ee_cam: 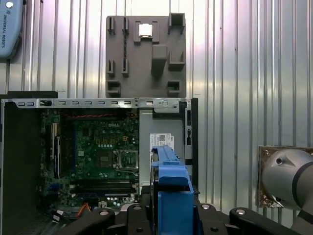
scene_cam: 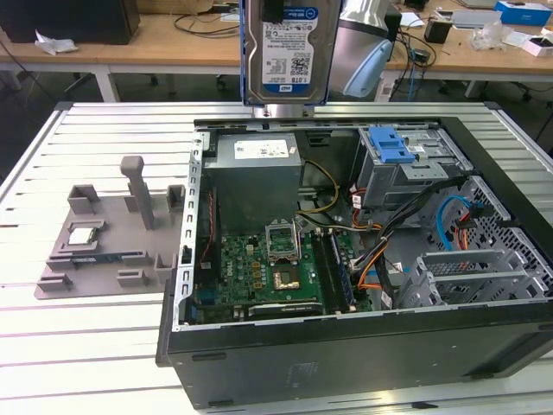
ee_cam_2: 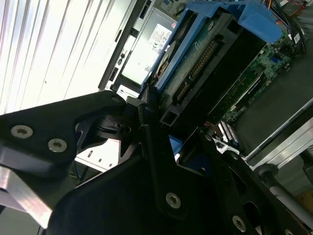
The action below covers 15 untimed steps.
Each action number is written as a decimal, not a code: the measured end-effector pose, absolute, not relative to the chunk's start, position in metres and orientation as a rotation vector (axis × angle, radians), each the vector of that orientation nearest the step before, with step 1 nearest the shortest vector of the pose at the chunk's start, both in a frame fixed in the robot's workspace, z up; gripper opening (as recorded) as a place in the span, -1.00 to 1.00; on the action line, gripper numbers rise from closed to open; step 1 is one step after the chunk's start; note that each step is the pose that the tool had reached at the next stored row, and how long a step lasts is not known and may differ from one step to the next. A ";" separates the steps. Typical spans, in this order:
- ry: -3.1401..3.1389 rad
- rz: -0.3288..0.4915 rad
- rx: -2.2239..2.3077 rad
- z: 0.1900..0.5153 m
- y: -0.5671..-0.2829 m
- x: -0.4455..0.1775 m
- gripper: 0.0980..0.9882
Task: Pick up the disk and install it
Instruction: 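Pick up the disk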
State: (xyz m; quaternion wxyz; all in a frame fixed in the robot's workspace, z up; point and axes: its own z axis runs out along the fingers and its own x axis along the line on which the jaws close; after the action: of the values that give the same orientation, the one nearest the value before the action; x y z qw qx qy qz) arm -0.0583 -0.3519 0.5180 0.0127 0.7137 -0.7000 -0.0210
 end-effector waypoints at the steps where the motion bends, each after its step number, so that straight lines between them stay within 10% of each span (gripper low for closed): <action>1: -2.181 -0.065 2.224 0.518 -0.353 -0.058 -0.39; 15: -2.181 -0.065 2.224 0.515 -0.370 -0.058 -0.39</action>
State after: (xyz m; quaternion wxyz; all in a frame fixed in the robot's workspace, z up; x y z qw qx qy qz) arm -0.0583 -0.3698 0.5153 0.0127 0.7137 -0.7000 -0.0210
